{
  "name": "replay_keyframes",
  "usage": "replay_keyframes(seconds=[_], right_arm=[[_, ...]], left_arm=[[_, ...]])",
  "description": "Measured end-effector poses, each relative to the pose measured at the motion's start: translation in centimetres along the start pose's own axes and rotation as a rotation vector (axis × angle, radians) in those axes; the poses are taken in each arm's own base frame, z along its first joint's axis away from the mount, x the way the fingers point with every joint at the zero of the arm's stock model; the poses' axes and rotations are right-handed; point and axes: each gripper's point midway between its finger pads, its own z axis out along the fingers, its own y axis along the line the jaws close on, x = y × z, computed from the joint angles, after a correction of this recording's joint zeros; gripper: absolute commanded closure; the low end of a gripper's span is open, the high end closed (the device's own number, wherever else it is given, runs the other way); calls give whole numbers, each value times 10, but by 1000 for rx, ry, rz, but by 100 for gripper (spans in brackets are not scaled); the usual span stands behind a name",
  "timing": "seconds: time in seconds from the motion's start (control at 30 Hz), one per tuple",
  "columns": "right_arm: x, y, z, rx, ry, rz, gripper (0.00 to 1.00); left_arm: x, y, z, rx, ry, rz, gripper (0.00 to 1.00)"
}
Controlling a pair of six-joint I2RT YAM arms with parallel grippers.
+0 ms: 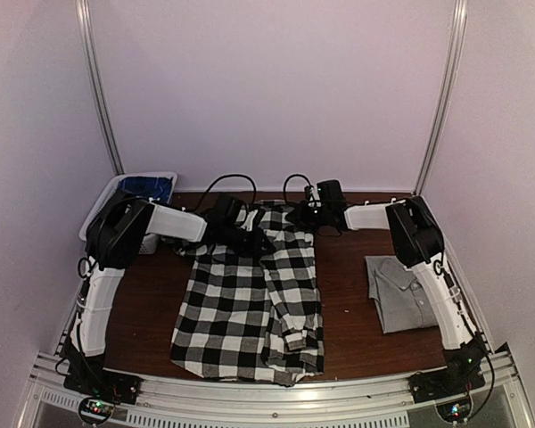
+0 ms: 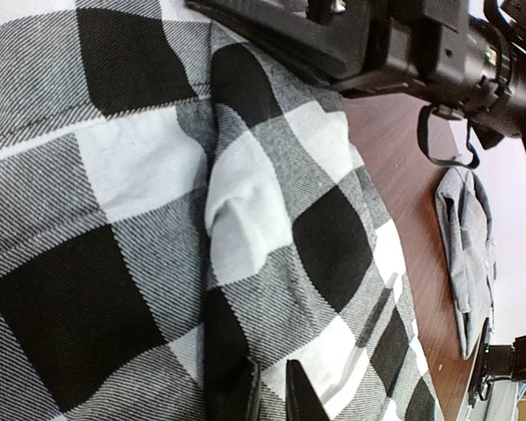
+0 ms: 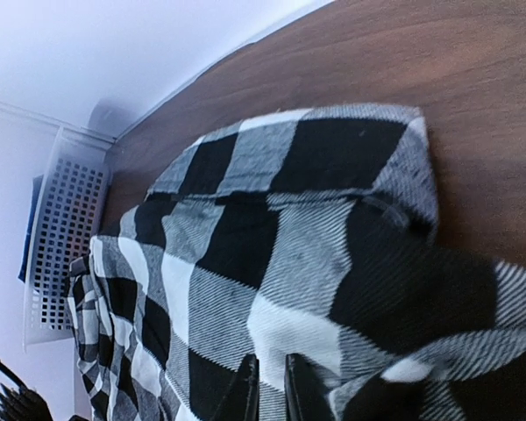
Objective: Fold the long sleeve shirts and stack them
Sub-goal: Smooth out the 1/3-folded shirt at the center of the board, then move the right arm to the center of the board with the 1/3-folded shirt.
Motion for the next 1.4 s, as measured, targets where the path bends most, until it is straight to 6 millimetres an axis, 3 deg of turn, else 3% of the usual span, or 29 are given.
replay_keyframes(seconds=[0.1,0.33,0.6,0.73,0.97,1.07,1.13,1.4], right_arm=[[-13,-10,3,-14,-19,48,85],[-30,-10,7,-72,-30,111,76],[-34,-7,-1,-73,-8,113,57],[-43,9,-22,-54,-9,71,49],[-54,54,-85,-20,-47,-20,47],[-39,58,-108,12,-41,-36,47],[-23,51,-117,49,-25,-37,47],[69,8,-119,217,126,-32,46]], left_arm=[[0,0,0,-2,2,5,88],[-5,2,-3,-20,8,6,88],[-36,-3,-16,-36,-30,44,87],[-48,-10,-21,-39,-45,64,87],[-55,-26,-40,-43,-53,81,87],[-61,-41,-57,-40,-73,98,87],[-64,-51,-70,-36,-89,113,87],[-58,-75,-112,-41,-127,137,87]])
